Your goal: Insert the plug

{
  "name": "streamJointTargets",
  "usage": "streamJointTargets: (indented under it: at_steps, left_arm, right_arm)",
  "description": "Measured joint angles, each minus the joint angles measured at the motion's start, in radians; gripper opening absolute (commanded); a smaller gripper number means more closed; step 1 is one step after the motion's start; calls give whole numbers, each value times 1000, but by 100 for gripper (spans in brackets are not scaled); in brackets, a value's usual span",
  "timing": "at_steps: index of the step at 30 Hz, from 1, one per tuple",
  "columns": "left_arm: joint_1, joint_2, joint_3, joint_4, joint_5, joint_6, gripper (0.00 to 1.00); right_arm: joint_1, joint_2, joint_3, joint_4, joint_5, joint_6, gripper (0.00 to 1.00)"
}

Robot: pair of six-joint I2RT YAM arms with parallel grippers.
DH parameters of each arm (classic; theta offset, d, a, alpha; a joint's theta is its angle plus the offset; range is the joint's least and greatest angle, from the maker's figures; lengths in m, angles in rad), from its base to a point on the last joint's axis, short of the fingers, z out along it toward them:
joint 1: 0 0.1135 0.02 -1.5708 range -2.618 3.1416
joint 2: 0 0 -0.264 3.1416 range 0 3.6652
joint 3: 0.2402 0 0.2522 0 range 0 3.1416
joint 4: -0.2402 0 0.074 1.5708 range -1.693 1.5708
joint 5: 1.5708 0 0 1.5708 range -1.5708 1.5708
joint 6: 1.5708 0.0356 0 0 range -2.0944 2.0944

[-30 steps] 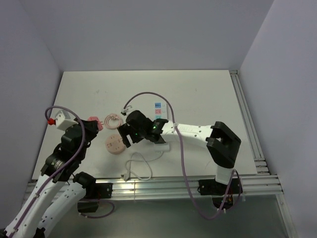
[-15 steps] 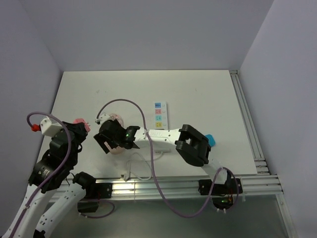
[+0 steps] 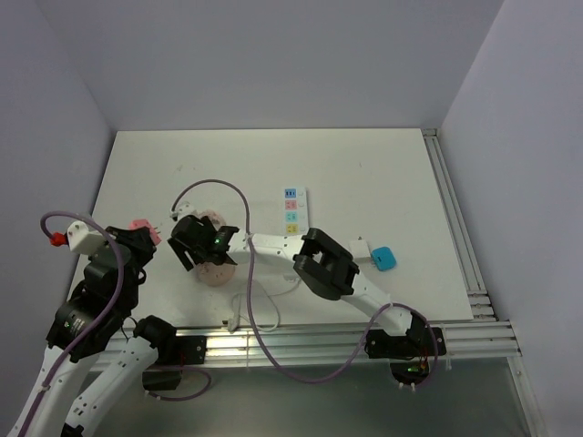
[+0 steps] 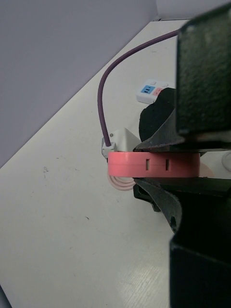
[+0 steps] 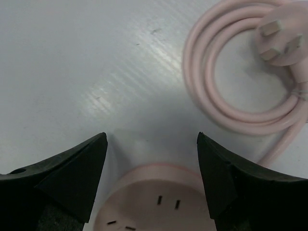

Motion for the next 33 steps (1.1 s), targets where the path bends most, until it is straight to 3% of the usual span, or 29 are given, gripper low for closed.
streamJointTargets:
  at_steps: [13,22,30,33]
  left_arm:
    - [0,16,-118,91,97,12,0]
    - [0,64,-264,252,238,6,0]
    - [0,119,-324,367,320,0,0]
    - [0,127,-352,416,350,-13,0]
  right_arm:
    - [-189,-254,-419,48,15,221,76]
    - [-243,-320,-470,22,-7,290,82]
    - [-254,-462,-475,9,-32,269,79]
    - [-270,-529,-548,40,-35,259,77]
